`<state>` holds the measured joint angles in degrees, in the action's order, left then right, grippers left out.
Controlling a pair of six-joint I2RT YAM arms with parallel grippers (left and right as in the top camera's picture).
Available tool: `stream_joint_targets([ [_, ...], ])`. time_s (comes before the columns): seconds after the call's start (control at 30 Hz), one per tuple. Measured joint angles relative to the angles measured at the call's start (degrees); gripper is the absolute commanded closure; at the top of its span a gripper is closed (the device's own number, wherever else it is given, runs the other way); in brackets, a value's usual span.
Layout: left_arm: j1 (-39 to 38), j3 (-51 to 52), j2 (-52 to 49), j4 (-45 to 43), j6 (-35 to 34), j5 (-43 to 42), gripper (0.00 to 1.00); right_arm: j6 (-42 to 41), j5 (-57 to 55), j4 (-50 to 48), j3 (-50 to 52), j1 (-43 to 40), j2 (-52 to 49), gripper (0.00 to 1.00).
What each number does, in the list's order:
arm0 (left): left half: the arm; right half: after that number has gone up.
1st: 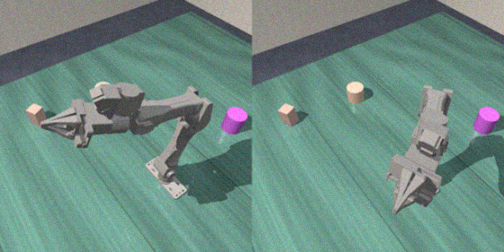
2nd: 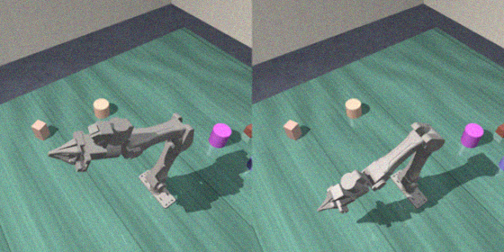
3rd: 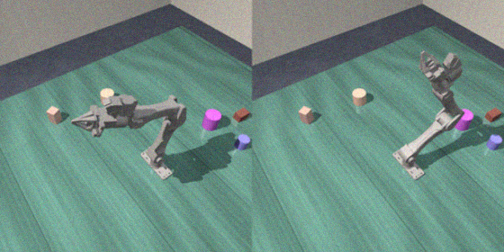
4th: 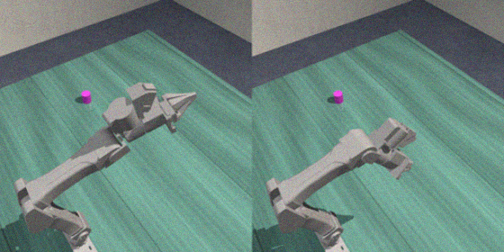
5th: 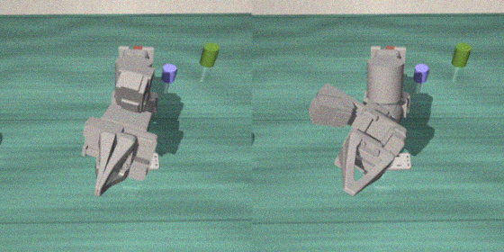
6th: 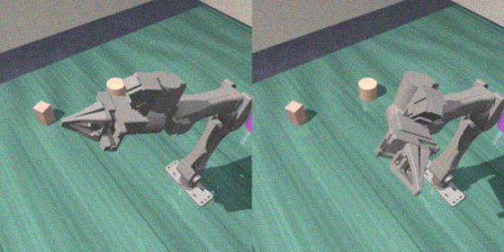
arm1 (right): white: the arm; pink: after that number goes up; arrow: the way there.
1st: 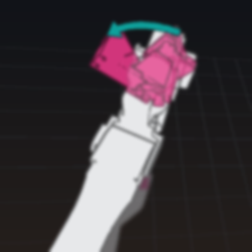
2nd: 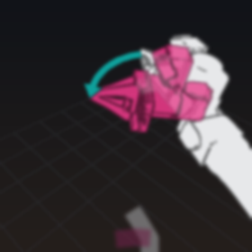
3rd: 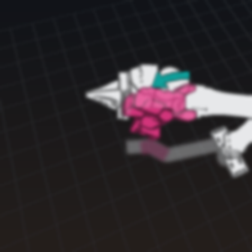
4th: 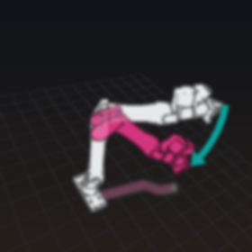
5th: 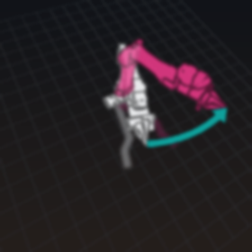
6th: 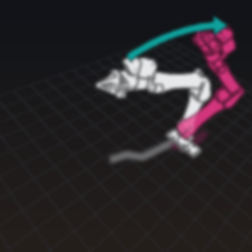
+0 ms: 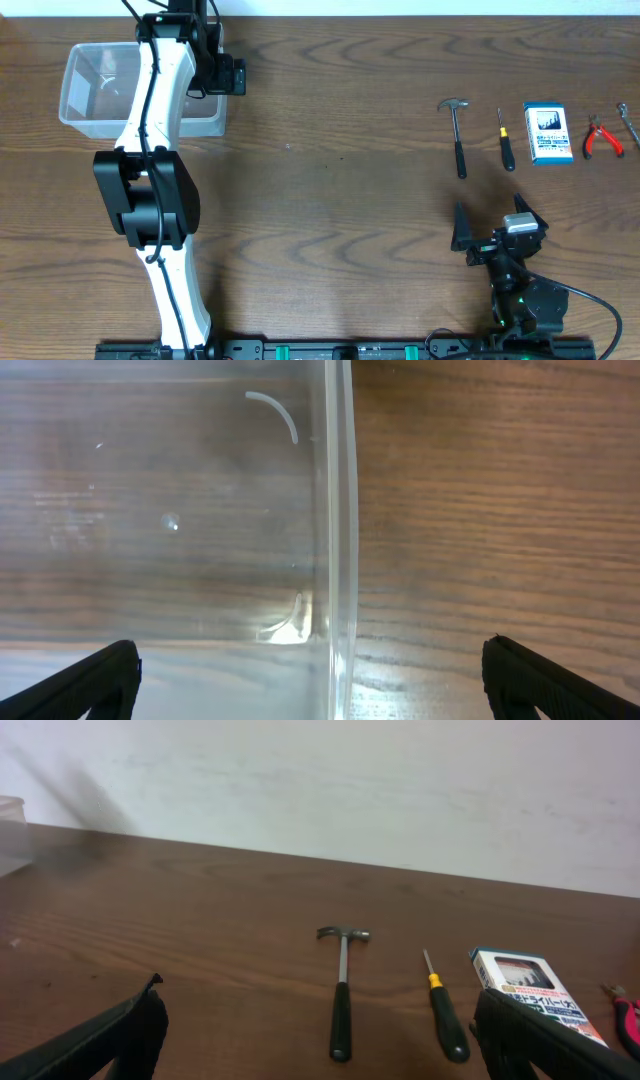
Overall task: Pack container
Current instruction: 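Lower the left gripper over the container's right wall and close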
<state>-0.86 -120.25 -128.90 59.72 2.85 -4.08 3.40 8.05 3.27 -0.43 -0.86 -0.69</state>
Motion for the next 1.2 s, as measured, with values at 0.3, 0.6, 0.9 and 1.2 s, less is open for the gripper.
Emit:
stream_joint_targets([
  [0.3,0.0,0.68,-0.02,-3.17,0.0,0.0,0.02,0.02,0.0,0.0,0.0,-0.02,0.0,0.01],
  [0.6,0.0,0.68,-3.91,-3.61,0.0,0.0,0.02,0.02,0.0,0.0,0.0,-0.02,0.0,0.01],
  [0.9,0.0,0.76,-5.27,-5.18,0.0,0.0,0.02,0.02,0.0,0.0,0.0,-0.02,0.0,0.01],
  [1.2,0.0,0.76,-5.27,-6.1,0.02,0.0,0.01,0.0,-0.02,0.0,0.0,-0.02,0.0,0.01],
])
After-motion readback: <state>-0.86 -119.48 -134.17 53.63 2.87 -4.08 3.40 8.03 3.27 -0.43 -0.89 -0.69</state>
